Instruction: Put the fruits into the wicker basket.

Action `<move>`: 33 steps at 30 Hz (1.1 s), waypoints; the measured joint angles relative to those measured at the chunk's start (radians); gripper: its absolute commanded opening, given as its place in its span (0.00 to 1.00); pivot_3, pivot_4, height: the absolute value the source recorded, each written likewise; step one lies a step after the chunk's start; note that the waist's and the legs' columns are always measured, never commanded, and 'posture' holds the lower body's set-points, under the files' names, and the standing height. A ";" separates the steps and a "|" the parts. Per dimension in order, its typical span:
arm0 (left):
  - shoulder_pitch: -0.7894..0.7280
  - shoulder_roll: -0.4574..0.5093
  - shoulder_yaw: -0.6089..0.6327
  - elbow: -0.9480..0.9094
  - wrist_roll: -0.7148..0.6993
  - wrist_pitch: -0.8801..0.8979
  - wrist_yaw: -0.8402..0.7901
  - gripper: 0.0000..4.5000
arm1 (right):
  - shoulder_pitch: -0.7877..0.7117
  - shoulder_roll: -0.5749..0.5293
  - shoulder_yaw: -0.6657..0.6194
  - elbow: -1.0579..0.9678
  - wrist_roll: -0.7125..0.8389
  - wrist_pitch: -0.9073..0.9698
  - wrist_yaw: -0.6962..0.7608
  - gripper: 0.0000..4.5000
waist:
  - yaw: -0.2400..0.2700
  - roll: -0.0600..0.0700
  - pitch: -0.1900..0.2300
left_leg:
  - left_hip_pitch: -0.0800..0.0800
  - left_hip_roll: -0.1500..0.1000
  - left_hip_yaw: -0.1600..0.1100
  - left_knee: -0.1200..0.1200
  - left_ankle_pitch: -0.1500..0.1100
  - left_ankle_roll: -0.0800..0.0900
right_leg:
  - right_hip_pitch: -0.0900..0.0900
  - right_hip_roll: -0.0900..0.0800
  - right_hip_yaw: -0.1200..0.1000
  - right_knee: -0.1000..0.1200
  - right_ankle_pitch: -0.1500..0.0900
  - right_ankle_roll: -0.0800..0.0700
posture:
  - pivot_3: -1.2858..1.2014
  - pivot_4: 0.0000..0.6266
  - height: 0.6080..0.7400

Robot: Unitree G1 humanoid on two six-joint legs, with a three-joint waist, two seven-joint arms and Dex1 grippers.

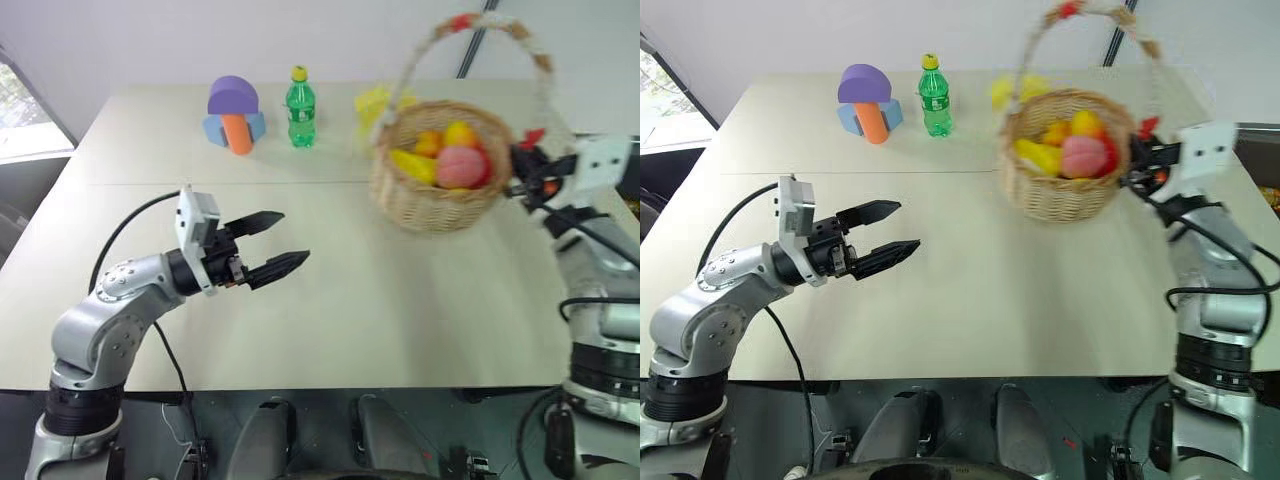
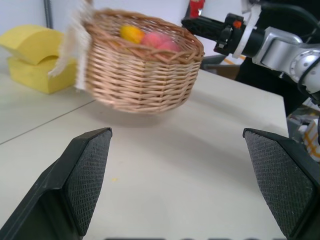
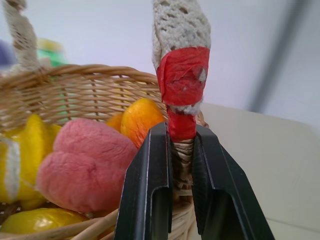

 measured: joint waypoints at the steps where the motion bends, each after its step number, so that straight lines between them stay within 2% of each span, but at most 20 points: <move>1: -0.005 -0.002 -0.005 0.005 0.001 0.000 -0.001 1.00 | 0.001 -0.002 -0.019 0.049 -0.021 -0.012 -0.025 0.00 | -0.001 0.000 0.000 | 0.000 0.000 0.000 0.000 0.000 0.000 | 0.000 0.000 0.000 0.000 0.000 0.000 | 0.52 0.24 1.00; 4: -0.013 -0.010 -0.019 0.015 0.003 -0.002 -0.002 1.00 | 0.004 -0.001 -0.060 0.169 -0.049 -0.039 -0.075 0.00 | -0.012 0.001 0.000 | 0.002 0.003 0.005 0.000 0.000 0.000 | -0.001 0.003 0.003 0.002 0.000 0.000 | 0.52 0.24 1.00; 7: -0.016 -0.013 -0.020 0.017 0.006 -0.012 -0.008 1.00 | -0.002 0.000 -0.063 0.206 -0.053 -0.078 -0.081 0.00 | -0.017 0.002 0.000 | 0.002 0.004 0.006 0.000 0.000 0.000 | -0.001 0.004 0.004 0.003 0.000 0.000 | 0.52 0.24 1.00; 14: -0.021 -0.013 -0.020 0.044 0.024 -0.023 -0.011 1.00 | 0.009 0.001 -0.071 0.213 -0.044 -0.092 -0.081 0.76 | -0.006 0.002 0.000 | 0.002 0.003 0.006 0.001 0.000 0.001 | -0.001 0.004 0.004 0.003 0.000 0.000 | 0.52 0.24 1.00; 21: -0.004 0.006 -0.015 0.110 0.096 -0.067 -0.005 1.00 | 0.147 -0.040 -0.172 0.088 -0.018 -0.119 -0.041 0.76 | -0.001 0.003 0.000 | 0.002 0.002 0.006 0.001 -0.001 0.002 | -0.001 0.003 0.004 0.003 0.000 0.000 | 0.52 0.24 1.00; 25: 0.034 0.015 0.003 0.173 0.163 -0.128 0.013 1.00 | 0.270 -0.070 -0.218 -0.018 0.066 -0.138 0.106 0.76 | -0.008 0.003 0.000 | 0.003 0.004 0.006 0.001 -0.001 0.002 | 0.000 0.003 0.004 0.003 0.000 0.000 | 0.52 0.24 1.00; 30: 0.054 0.009 0.026 0.248 0.224 -0.182 0.054 1.00 | 0.386 -0.071 -0.136 -0.146 0.176 -0.100 0.304 0.76 | -0.008 0.003 0.000 | 0.004 0.005 0.006 0.001 -0.001 0.002 | 0.001 0.004 0.004 0.003 0.000 0.000 | 0.52 0.24 1.00; 33: 0.074 0.005 0.032 0.272 0.243 -0.198 0.072 1.00 | 0.431 -0.075 -0.031 -0.244 0.221 -0.044 0.393 0.76 | -0.006 0.002 0.000 | 0.004 0.005 0.006 0.001 -0.001 0.002 | 0.001 0.003 0.004 0.003 0.000 0.000 | 0.52 0.24 1.00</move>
